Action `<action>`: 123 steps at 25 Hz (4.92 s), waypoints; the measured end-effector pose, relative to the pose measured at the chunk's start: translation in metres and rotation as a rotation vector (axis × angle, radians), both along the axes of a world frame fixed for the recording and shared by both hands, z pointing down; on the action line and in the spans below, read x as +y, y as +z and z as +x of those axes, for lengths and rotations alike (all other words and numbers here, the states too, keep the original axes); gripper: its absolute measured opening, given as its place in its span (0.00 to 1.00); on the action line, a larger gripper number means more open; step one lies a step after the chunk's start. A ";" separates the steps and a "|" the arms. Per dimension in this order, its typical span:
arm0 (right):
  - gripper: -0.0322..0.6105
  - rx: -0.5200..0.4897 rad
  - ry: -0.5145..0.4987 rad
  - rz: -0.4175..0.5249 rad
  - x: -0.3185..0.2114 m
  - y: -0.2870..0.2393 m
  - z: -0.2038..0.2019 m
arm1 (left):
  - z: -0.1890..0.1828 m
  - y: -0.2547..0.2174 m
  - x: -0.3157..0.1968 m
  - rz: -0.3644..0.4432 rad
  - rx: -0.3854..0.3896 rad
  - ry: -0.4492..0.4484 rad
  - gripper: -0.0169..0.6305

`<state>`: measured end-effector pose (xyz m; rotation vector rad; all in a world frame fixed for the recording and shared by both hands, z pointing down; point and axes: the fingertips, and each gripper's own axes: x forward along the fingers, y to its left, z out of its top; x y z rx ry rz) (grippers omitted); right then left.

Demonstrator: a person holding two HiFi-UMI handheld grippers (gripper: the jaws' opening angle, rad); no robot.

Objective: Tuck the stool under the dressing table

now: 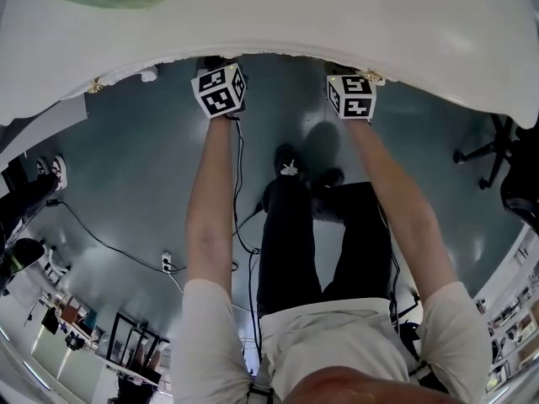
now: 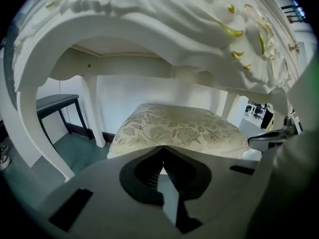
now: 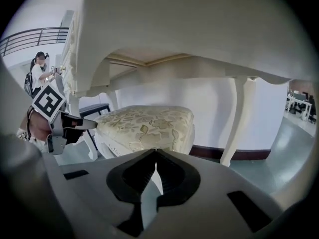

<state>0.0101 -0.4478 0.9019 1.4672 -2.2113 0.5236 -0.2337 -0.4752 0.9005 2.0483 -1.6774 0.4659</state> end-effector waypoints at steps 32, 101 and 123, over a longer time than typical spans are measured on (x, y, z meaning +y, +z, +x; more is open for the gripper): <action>0.12 -0.127 -0.008 -0.226 0.272 -0.280 0.034 | 0.053 -0.296 0.308 -0.151 0.178 -0.171 0.05; 0.12 -0.220 -0.271 -0.191 0.361 -0.422 0.016 | 0.085 -0.438 0.406 -0.085 -0.053 0.011 0.05; 0.12 -0.193 -0.280 -0.169 0.363 -0.424 0.018 | 0.086 -0.435 0.412 -0.083 -0.031 0.002 0.05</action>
